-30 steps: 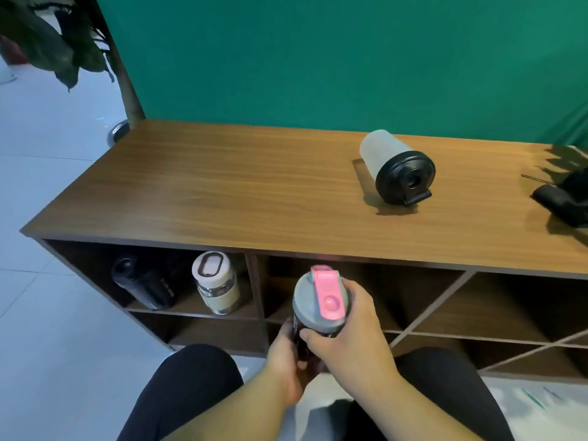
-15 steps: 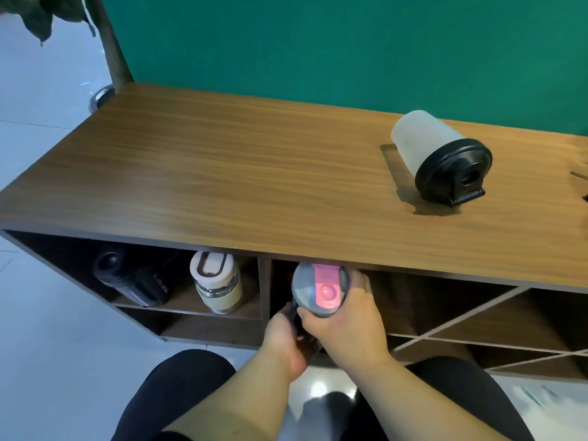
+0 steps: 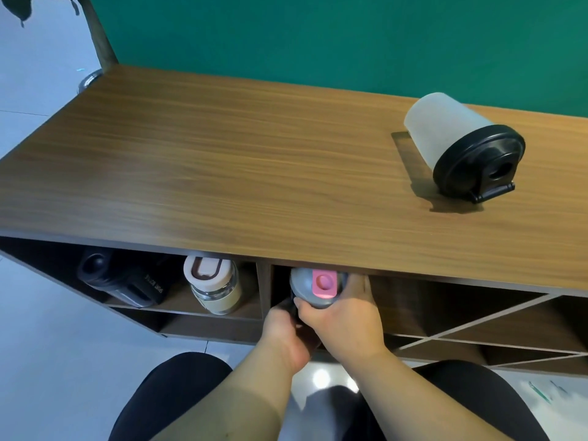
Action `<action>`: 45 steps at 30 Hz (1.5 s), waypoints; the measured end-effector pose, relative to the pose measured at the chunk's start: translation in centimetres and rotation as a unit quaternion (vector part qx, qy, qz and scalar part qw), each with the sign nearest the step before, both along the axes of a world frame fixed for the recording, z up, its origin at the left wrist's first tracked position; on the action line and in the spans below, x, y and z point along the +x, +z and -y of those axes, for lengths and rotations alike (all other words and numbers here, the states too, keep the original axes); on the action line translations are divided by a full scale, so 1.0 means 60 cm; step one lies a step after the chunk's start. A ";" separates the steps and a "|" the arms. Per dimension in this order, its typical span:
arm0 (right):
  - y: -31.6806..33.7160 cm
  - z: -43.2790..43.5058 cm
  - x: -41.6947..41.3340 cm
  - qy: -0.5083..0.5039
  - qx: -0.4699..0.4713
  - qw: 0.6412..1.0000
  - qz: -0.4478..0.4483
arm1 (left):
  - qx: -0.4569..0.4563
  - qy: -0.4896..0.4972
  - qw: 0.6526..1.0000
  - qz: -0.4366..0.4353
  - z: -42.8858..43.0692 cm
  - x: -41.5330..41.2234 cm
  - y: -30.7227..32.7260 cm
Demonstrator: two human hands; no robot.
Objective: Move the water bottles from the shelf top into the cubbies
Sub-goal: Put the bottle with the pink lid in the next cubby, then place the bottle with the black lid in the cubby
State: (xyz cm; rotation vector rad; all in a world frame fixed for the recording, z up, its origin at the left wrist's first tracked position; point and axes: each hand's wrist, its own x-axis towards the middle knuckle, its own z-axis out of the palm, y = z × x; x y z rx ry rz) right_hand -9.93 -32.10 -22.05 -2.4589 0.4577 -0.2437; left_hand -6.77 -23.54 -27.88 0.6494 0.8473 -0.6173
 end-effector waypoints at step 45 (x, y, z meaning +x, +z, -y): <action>0.289 0.186 0.057 -0.072 0.077 0.985 0.133 | -0.062 -0.132 0.960 0.237 -0.043 -0.104 0.234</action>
